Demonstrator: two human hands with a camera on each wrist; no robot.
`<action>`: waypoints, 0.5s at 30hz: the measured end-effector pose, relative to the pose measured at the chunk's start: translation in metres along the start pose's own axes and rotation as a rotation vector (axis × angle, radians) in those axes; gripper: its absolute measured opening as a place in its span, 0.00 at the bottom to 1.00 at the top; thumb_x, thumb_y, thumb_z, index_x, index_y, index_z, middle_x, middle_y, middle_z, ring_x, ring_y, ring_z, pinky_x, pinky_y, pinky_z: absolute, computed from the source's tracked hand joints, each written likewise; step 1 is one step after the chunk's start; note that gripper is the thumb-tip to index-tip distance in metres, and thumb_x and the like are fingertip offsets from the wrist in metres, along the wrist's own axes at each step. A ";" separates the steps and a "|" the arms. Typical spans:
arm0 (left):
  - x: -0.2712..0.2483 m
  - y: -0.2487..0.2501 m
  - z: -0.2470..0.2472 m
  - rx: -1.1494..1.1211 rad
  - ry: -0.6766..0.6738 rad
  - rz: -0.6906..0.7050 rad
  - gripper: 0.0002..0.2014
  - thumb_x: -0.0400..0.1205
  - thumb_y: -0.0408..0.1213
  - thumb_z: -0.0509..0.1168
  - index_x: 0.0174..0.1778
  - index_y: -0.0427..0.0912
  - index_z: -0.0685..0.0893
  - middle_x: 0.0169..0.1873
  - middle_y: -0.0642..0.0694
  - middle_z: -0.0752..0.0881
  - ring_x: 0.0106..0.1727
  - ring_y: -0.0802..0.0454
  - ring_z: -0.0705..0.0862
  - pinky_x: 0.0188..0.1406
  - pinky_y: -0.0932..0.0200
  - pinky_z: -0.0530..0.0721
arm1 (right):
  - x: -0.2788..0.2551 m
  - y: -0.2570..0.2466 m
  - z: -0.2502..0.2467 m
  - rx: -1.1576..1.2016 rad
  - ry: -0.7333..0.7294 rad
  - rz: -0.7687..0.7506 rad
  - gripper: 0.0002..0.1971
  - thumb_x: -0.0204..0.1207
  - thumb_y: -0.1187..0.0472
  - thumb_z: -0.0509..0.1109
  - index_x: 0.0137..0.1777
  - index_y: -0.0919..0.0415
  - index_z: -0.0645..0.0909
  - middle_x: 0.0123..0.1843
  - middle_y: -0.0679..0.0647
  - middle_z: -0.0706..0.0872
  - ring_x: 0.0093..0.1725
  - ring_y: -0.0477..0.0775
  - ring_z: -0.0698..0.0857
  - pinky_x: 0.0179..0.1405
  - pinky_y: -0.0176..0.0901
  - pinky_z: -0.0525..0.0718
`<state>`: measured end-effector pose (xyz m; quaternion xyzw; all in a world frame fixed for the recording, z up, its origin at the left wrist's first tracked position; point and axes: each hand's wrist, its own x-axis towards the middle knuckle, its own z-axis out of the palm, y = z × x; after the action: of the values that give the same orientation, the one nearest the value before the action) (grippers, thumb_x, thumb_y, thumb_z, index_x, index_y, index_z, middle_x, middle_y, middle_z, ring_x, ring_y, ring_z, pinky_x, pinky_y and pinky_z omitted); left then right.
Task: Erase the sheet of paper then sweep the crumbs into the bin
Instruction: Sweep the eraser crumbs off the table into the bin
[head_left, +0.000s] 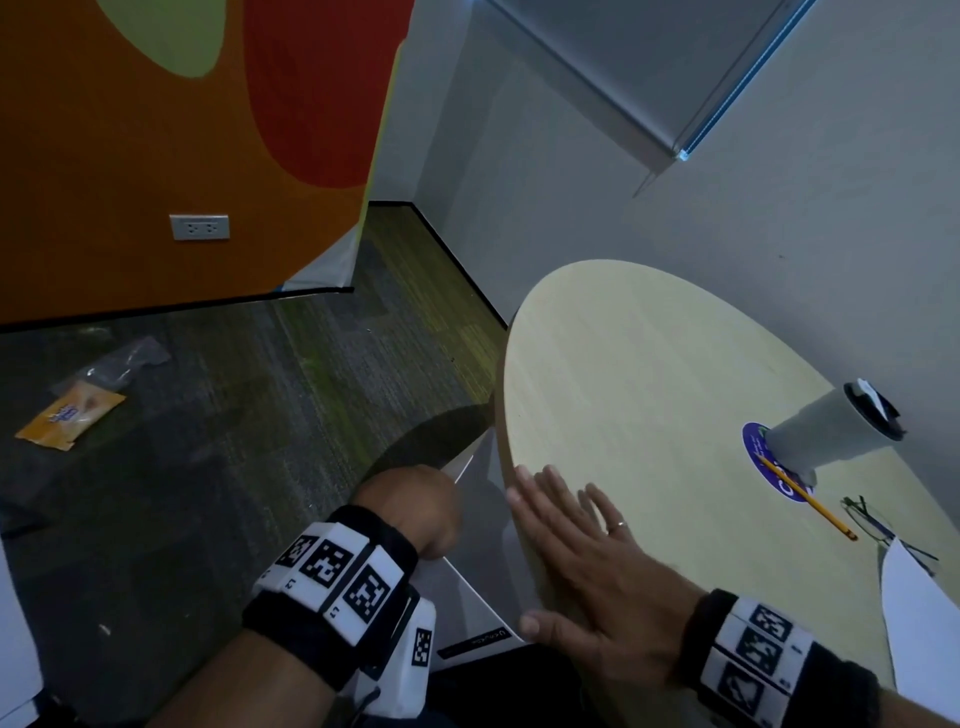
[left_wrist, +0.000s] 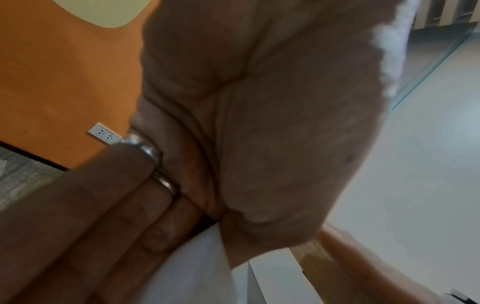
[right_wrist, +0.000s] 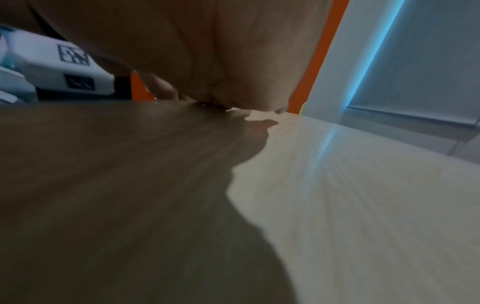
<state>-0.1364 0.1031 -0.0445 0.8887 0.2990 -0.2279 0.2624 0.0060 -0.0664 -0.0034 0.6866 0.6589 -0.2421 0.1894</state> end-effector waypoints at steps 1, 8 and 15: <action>0.000 0.000 0.000 -0.002 -0.002 -0.002 0.14 0.89 0.34 0.59 0.64 0.34 0.87 0.62 0.38 0.89 0.59 0.43 0.88 0.50 0.55 0.79 | -0.001 0.000 0.001 0.003 0.015 -0.015 0.51 0.75 0.15 0.30 0.89 0.42 0.19 0.88 0.37 0.16 0.88 0.45 0.18 0.89 0.63 0.25; -0.002 0.004 0.000 -0.008 -0.018 -0.018 0.15 0.90 0.34 0.60 0.68 0.35 0.86 0.66 0.39 0.88 0.65 0.44 0.87 0.51 0.55 0.78 | 0.001 0.003 0.001 -0.113 0.004 0.068 0.52 0.77 0.15 0.33 0.87 0.46 0.16 0.87 0.41 0.14 0.87 0.47 0.15 0.89 0.66 0.24; -0.002 -0.001 -0.001 -0.020 -0.008 0.000 0.15 0.90 0.33 0.59 0.69 0.34 0.85 0.66 0.38 0.87 0.66 0.42 0.87 0.53 0.55 0.77 | -0.009 0.030 0.005 0.074 0.098 0.266 0.57 0.62 0.12 0.17 0.88 0.44 0.18 0.89 0.42 0.16 0.85 0.42 0.14 0.91 0.61 0.26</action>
<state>-0.1386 0.1035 -0.0427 0.8851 0.3002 -0.2284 0.2727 0.0352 -0.0787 -0.0041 0.7854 0.5611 -0.2050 0.1621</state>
